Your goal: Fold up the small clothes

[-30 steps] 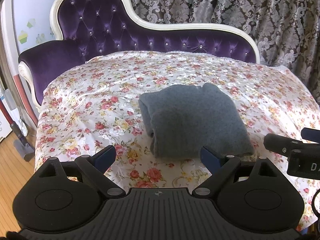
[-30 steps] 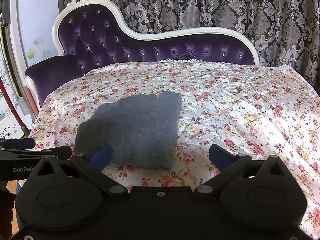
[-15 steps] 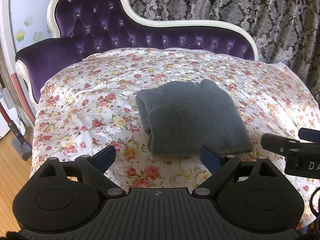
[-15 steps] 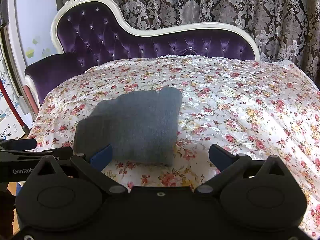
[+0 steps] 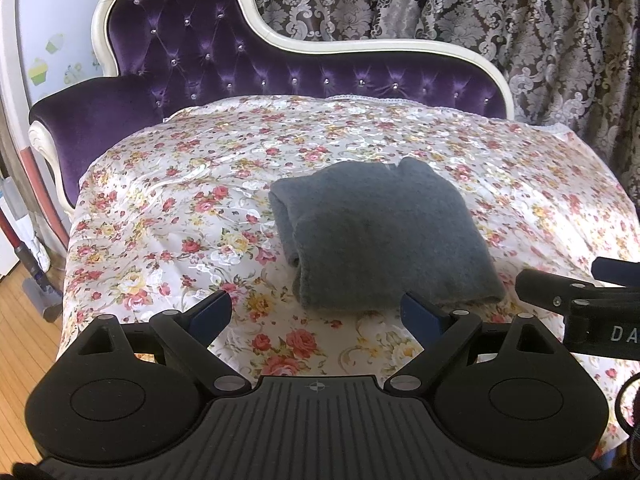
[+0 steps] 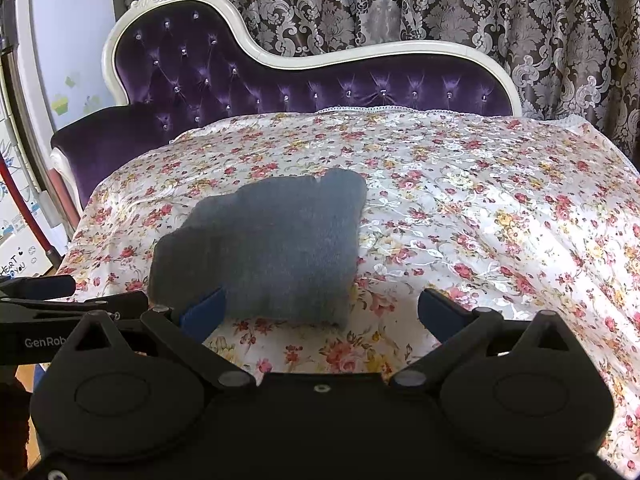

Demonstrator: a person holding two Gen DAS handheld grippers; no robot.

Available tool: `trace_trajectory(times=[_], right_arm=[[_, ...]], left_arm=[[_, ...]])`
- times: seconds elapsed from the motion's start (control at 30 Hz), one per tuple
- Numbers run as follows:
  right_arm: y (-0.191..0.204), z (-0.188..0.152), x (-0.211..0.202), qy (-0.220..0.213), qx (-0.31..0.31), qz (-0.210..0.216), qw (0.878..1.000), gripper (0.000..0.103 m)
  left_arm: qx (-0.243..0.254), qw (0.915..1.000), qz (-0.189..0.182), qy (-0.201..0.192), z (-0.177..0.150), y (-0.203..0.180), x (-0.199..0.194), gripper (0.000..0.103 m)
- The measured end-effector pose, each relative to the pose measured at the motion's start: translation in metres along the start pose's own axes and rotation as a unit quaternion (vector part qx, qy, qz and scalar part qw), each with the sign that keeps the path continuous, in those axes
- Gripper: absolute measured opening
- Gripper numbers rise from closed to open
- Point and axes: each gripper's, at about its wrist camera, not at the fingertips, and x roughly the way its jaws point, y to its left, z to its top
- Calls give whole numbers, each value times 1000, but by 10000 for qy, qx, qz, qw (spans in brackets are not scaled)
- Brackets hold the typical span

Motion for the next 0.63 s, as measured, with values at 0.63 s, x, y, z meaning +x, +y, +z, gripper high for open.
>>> trace_trajectory(times=[0.63], right_arm=[[-2,-2,2,45,24,22,10000,102]], left_arm=[[125,9999,-8,-38,0,-2,0,92]])
